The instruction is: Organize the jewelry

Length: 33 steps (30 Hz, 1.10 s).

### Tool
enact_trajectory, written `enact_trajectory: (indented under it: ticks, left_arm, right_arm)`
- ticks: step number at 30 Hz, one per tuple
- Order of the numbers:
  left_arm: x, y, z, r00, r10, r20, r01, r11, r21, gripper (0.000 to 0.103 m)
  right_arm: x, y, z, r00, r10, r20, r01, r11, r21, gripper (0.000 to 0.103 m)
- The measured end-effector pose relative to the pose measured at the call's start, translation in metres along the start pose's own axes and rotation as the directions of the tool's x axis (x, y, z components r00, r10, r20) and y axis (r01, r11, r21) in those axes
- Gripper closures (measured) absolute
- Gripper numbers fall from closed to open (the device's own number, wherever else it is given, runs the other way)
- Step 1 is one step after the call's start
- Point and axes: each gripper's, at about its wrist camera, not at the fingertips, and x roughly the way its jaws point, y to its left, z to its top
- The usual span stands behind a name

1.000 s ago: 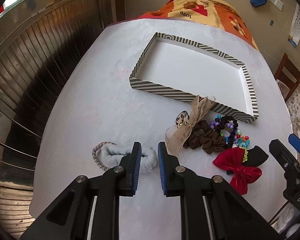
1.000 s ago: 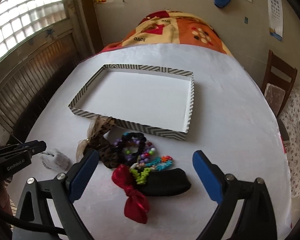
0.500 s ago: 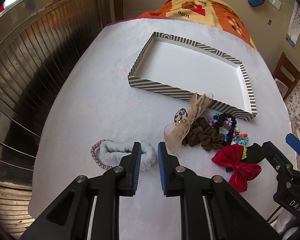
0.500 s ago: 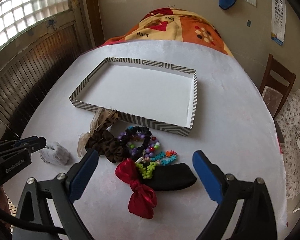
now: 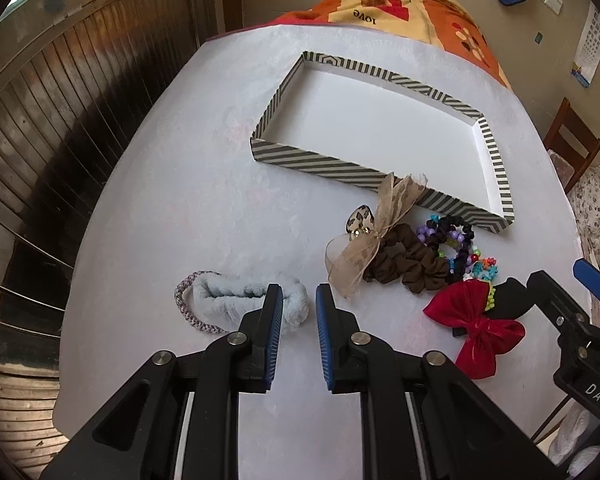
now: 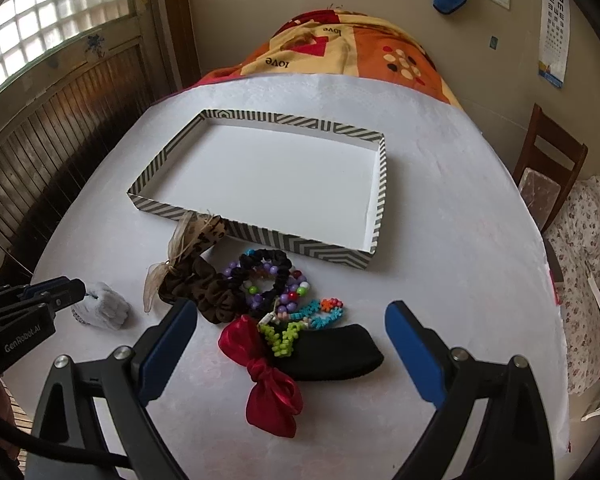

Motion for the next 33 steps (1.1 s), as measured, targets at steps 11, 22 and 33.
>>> enact_trajectory:
  ticks: [11,22,33]
  left_arm:
    - [0.0003,0.0009,-0.0004,1.000,0.000,0.002,0.000,1.000,0.008,0.094]
    - [-0.0018,0.0030,0.0002,1.000,-0.011,-0.002,0.011,1.000,0.005,0.094]
    - [-0.0022,0.0057,-0.0014,1.000,-0.011,-0.008,0.011,1.000,-0.007,0.094]
  right_arm:
    - [0.0018,-0.0002,0.0005,1.000,-0.005,-0.008,0.005,1.000,-0.004,0.006]
    - [0.0006,-0.0007,-0.0002,1.000,-0.004,-0.015,0.004,1.000,-0.015,0.006]
    - [0.0027,0.0011,0.0000,1.000,-0.004,-0.025,0.003,1.000,-0.029,0.006]
